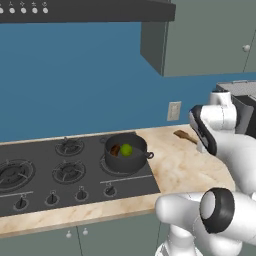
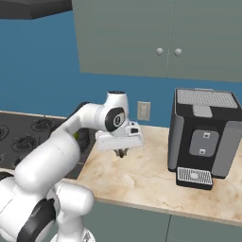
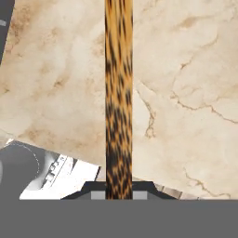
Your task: Put the lime and sweet potato in the pot. Retrieve the spatula and lightly stir the vegetables in the pot.
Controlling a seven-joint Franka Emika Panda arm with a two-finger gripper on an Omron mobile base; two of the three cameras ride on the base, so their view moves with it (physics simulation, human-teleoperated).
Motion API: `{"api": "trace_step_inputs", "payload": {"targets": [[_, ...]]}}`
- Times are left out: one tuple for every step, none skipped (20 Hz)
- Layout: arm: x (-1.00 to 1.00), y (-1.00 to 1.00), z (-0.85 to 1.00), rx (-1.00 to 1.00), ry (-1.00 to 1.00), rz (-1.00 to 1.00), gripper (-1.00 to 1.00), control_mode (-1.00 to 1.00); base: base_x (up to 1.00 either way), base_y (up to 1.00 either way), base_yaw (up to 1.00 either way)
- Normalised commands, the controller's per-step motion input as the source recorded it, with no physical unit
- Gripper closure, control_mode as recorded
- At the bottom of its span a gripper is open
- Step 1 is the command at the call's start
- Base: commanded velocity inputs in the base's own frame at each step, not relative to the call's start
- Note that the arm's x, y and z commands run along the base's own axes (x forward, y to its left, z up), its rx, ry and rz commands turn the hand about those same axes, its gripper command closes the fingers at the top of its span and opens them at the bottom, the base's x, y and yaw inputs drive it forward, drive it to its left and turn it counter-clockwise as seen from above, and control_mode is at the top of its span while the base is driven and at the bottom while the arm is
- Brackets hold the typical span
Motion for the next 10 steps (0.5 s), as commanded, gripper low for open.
{"api": "trace_step_inputs", "payload": {"targets": [[0.00, 0.18, 0.51, -0.04, 0.14, 0.49, 1.00, -1.00, 0.00, 0.00, 0.00], [-0.01, 0.19, 0.47, -0.06, 0.17, 0.50, 1.00, -1.00, 0.00, 0.00, 0.00], [0.00, 0.26, 0.34, -0.05, 0.16, 0.49, 1.00, -1.00, 0.00, 0.00, 0.00], [0.00, 0.37, 0.15, -0.03, 0.09, 0.45, 1.00, -1.00, 0.00, 0.00, 0.00], [0.00, 0.43, 0.00, 0.00, 0.01, 0.39, 1.00, -1.00, 0.00, 0.00, 0.00], [0.00, 0.29, 0.00, 0.00, 0.00, 0.28, 1.00, -1.00, 0.00, 0.00, 0.00], [0.00, 0.16, 0.00, 0.02, -0.04, 0.20, 1.00, -1.00, 0.00, 0.00, 0.00], [0.00, 0.18, 0.01, 0.01, -0.04, 0.17, 1.00, -1.00, 0.00, 0.00, 0.00], [0.00, 0.16, 0.07, 0.07, -0.09, 0.13, 1.00, -1.00, 0.00, 0.00, 0.00], [0.00, 0.16, 0.17, 0.08, -0.09, 0.09, 1.00, -1.00, 0.00, 0.00, 0.00]]}}
